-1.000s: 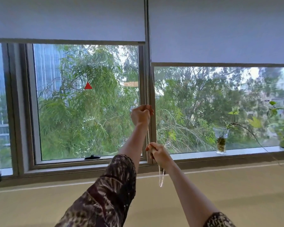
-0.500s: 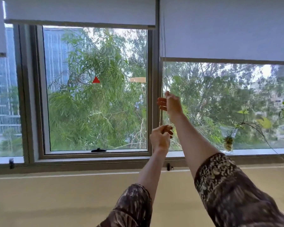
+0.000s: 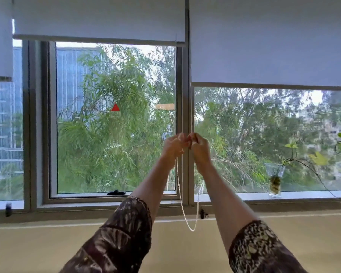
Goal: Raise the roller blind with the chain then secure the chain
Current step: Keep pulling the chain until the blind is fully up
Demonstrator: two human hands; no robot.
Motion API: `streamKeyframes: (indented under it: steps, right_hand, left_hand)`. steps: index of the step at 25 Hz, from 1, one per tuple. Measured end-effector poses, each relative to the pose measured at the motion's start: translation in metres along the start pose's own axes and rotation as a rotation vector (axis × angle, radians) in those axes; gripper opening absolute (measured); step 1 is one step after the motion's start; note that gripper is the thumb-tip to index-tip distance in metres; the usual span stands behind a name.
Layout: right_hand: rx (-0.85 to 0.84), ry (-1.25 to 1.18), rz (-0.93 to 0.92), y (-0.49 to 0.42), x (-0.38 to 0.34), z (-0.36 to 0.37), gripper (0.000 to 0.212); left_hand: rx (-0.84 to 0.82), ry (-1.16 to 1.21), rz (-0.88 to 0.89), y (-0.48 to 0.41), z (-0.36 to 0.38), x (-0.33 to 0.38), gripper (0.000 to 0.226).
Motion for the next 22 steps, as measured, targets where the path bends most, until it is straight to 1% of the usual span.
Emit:
streamKeyframes:
  steps: [2, 5, 7, 9, 11, 14, 15, 17, 20, 22]
  right_hand:
    - [-0.016, 0.016, -0.005, 0.017, 0.02, 0.007, 0.024]
    - [-0.064, 0.049, 0.011, 0.042, 0.044, 0.018, 0.026]
    - [-0.121, 0.054, 0.024, 0.056, 0.054, 0.024, 0.027]
    - [-0.182, 0.076, 0.036, 0.065, 0.059, 0.027, 0.027]
    - [-0.247, 0.103, 0.092, 0.069, 0.062, 0.024, 0.027]
    - [-0.336, 0.038, 0.27, 0.065, 0.063, 0.011, 0.026]
    - [-0.325, 0.006, 0.309, 0.06, 0.06, 0.006, 0.027]
    - [-0.251, -0.081, 0.31, 0.045, 0.048, -0.006, 0.032]
    - [-0.138, -0.177, 0.22, 0.016, 0.017, -0.016, 0.038]
    - [-0.07, -0.153, 0.156, -0.006, -0.009, -0.021, 0.037]
  left_hand:
    - [0.048, 0.005, 0.039, -0.01, 0.001, 0.022, 0.033]
    - [0.099, -0.053, 0.066, -0.025, 0.005, 0.043, 0.027]
    - [0.151, 0.006, 0.061, -0.031, 0.005, 0.041, 0.022]
    - [0.238, 0.069, 0.059, -0.033, 0.002, 0.033, 0.013]
    - [0.308, 0.051, 0.049, -0.031, -0.001, 0.021, 0.018]
    - [0.312, -0.015, 0.069, -0.024, 0.0, 0.006, 0.023]
    - [0.311, -0.03, 0.068, -0.021, -0.001, 0.001, 0.025]
    - [0.318, -0.041, 0.041, -0.014, -0.001, -0.012, 0.026]
    - [0.275, -0.117, 0.027, 0.0, 0.011, -0.034, 0.026]
    - [0.243, -0.125, 0.037, 0.011, 0.024, -0.047, 0.027]
Point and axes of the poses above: each hand's wrist, its own y-axis away from the middle knuckle, its own z-axis out of the palm, x = y × z, the point moved 5 cm from there along -y, towards the middle knuckle, and after that the axes turned 9 degrees about -x, right-handed, at the moved point
